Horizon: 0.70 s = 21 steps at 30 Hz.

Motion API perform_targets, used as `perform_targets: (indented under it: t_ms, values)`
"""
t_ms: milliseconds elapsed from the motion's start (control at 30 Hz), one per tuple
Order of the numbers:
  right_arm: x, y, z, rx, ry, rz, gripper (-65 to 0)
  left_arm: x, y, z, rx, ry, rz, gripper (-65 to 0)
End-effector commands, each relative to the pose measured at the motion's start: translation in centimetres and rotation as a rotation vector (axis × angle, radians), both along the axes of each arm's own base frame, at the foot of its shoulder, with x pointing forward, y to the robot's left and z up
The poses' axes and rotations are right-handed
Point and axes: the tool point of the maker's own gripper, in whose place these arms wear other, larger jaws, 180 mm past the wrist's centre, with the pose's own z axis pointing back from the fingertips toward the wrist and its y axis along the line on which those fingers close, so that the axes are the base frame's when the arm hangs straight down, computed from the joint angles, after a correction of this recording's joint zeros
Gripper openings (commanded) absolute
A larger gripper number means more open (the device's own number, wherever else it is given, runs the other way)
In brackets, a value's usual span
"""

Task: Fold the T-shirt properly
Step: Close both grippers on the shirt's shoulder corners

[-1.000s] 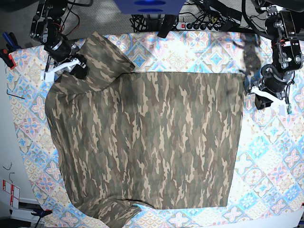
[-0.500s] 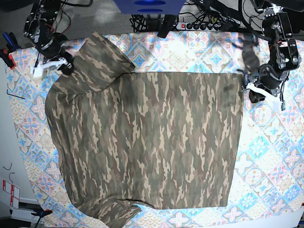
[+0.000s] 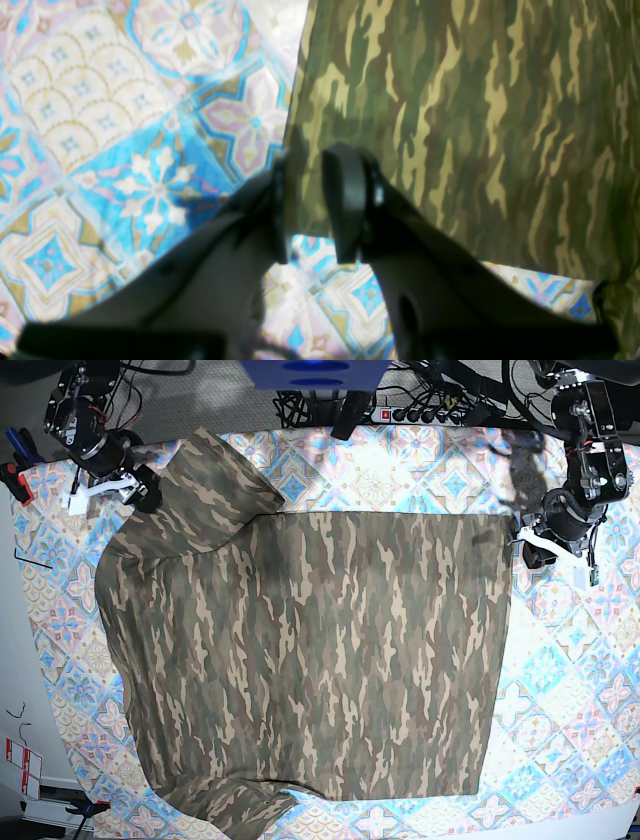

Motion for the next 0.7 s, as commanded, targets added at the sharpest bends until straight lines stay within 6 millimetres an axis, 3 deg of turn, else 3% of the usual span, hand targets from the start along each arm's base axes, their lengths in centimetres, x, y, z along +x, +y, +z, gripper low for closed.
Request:
perform_targets:
  t_ms: [0,167,400,667]
  values:
    - [-0.3,-0.4,0.0,-0.01,0.014,0.007,-27.5,0.7,0.4,1.1,0.025,-0.039,-0.012,-51.4]
    - [-0.3,-0.2,-0.1,-0.008,0.017,0.013,-28.9,0.6,0.2,0.9,0.038,-0.036,-0.062,-51.4]
    - [-1.8,0.3,-1.8,0.026,0.074,0.002,-28.8,-0.4,0.8,-1.7,0.045,0.06,-0.102,-51.4]
    - [-2.2,7.3,-3.5,0.113,0.122,0.183,-29.0,-0.2,0.9,-2.0,0.04,0.063,-0.1,-51.4]
